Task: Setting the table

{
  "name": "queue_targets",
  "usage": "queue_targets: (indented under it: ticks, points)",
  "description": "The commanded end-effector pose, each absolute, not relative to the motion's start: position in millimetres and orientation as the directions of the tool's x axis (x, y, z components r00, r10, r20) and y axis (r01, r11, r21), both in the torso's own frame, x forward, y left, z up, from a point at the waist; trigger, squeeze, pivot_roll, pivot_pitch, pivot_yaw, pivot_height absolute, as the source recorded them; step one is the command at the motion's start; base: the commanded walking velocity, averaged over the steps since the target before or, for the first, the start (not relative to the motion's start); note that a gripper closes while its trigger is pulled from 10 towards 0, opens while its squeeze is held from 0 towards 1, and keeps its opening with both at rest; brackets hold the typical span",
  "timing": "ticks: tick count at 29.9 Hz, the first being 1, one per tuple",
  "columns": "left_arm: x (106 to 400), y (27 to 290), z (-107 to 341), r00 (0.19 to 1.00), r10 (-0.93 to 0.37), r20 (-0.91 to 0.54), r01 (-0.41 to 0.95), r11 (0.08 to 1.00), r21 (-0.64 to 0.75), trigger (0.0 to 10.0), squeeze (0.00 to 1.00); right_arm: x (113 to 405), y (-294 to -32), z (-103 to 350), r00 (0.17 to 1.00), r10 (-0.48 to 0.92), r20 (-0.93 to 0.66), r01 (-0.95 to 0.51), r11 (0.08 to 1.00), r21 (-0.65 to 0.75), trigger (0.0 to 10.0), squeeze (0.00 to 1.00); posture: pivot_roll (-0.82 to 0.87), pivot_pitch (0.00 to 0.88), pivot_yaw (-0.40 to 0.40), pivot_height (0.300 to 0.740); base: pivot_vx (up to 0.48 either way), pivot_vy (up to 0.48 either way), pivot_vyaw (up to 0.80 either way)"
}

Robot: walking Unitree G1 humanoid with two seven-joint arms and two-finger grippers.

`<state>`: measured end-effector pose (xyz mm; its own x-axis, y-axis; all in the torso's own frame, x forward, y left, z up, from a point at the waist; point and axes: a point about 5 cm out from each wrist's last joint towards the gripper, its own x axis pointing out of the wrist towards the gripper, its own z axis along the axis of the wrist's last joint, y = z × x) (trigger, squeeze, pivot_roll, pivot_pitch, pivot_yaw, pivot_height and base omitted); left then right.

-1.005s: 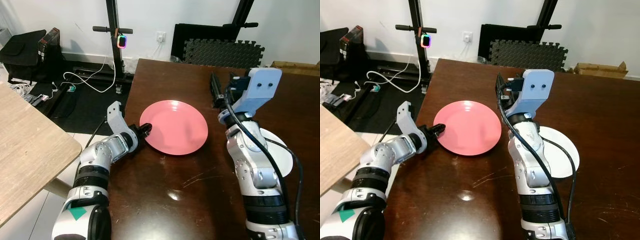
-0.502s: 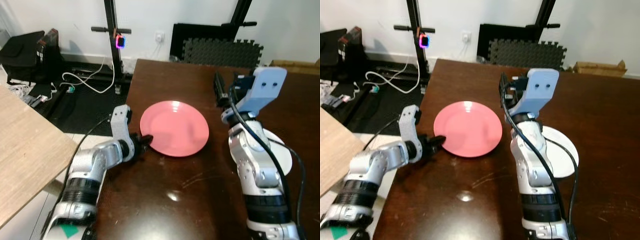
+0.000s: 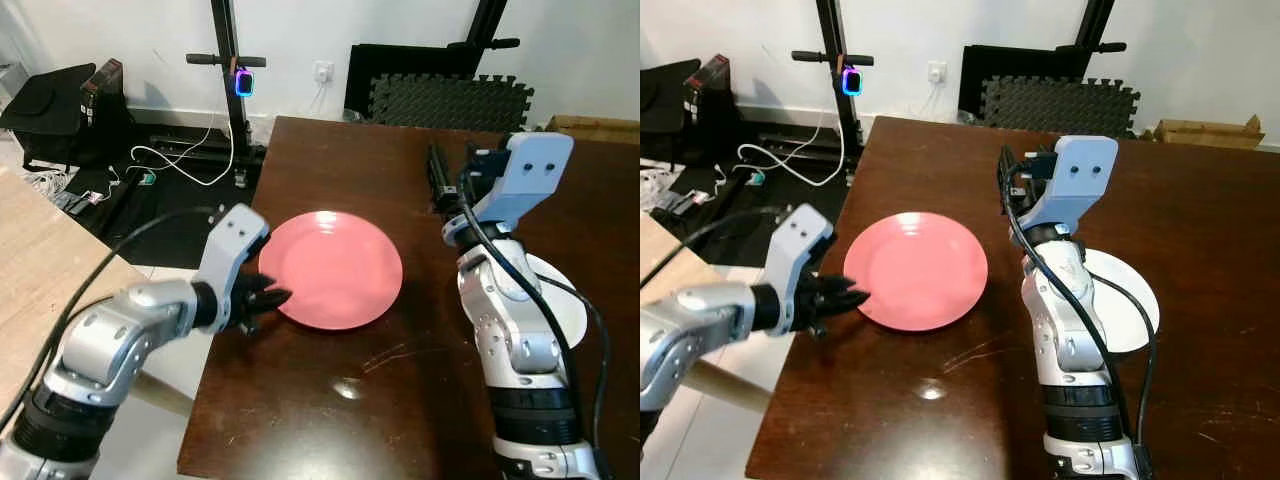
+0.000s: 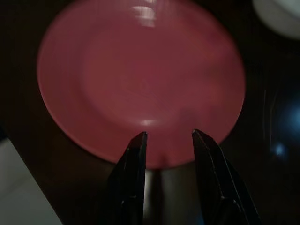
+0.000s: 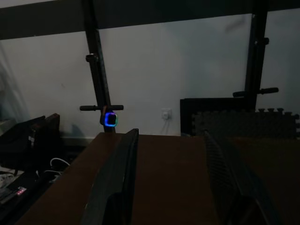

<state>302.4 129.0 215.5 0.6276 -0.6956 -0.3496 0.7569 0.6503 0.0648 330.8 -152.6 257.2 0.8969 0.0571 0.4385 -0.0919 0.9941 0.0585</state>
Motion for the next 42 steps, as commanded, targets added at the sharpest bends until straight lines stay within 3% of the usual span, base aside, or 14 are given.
queue_targets:
  ticks: [1,7,11,15,20,27,33,42]
  points:
    - [307,129,223,0.636,-0.699,-0.327,0.756,0.649,0.084,10.0,0.00,330,-152,256,0.895,0.054,0.442,-0.089,0.994,0.059,10.0,0.00,0.04,0.113,0.075,0.740,0.000,0.000,0.00]
    - [314,116,225,0.612,-0.736,-0.289,0.780,0.623,0.067,10.0,0.00,330,-150,256,0.895,0.057,0.442,-0.091,0.994,0.058,10.0,0.00,0.03,0.103,0.086,0.740,0.000,0.000,0.00]
    - [329,107,195,0.680,-0.640,-0.357,0.709,0.698,0.100,10.0,0.00,328,-157,258,0.892,0.034,0.451,-0.067,0.996,0.057,10.0,0.00,0.02,0.099,0.089,0.740,0.000,0.000,0.00]
    - [334,103,174,0.688,-0.598,-0.410,0.683,0.725,0.088,10.0,0.00,329,-164,260,0.889,0.007,0.457,-0.039,0.997,0.060,10.0,0.00,0.02,0.100,0.087,0.740,0.000,0.000,0.00]
    - [334,71,144,0.586,-0.692,-0.421,0.747,0.663,-0.052,10.0,0.00,332,-172,267,0.882,-0.017,0.471,-0.015,0.998,0.064,10.0,0.00,0.00,0.112,0.085,0.740,0.000,0.000,0.00]
    - [333,53,144,0.532,-0.747,-0.399,0.781,0.615,-0.109,10.0,0.00,331,-170,266,0.883,-0.017,0.470,-0.015,0.998,0.065,10.0,0.00,0.00,0.115,0.093,0.740,0.000,0.000,0.00]
    - [311,33,124,0.398,-0.802,-0.445,0.846,0.509,-0.161,10.0,0.00,329,-172,263,0.887,-0.030,0.461,-0.004,0.997,0.072,10.0,0.00,0.00,0.119,0.101,0.740,0.000,0.000,0.00]
    - [302,20,116,0.359,-0.825,-0.437,0.855,0.478,-0.201,10.0,0.00,331,-170,263,0.888,-0.027,0.460,-0.011,0.997,0.079,10.0,0.00,0.00,0.121,0.098,0.740,0.000,0.000,0.00]
